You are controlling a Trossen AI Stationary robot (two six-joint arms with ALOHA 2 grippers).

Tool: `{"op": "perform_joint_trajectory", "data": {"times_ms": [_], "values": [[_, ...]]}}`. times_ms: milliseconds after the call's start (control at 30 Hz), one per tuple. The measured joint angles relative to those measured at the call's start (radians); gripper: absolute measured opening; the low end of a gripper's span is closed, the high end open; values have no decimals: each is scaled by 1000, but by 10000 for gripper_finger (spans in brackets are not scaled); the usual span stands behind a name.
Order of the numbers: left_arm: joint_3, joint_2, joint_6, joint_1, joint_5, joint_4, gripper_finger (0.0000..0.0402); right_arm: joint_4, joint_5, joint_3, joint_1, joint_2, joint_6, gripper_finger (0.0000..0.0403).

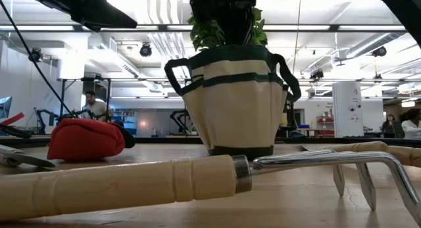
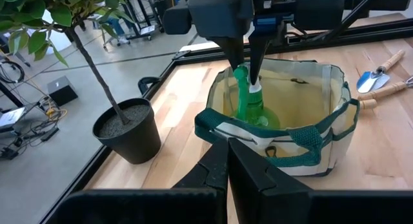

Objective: Pick & Place Garden tools in Gardening bag
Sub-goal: Put the green spray bottle into the gardening bag

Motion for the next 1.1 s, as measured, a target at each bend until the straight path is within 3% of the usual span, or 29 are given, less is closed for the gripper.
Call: {"op": "perform_joint_trajectory", "data": {"times_ms": [200,500,967,1100], "values": [[0,0,-2,0,0,0,14,-1,-1,-6,-4,0,0,44],[0,0,-2,0,0,0,14,0,0,-10,-4,0,-2,98],[0,0,-2,0,0,0,14,-2,3,-10,-3,-2,-6,104],[0,0,-2,0,0,0,14,-7,69,2,-2,-5,-7,104]]}}
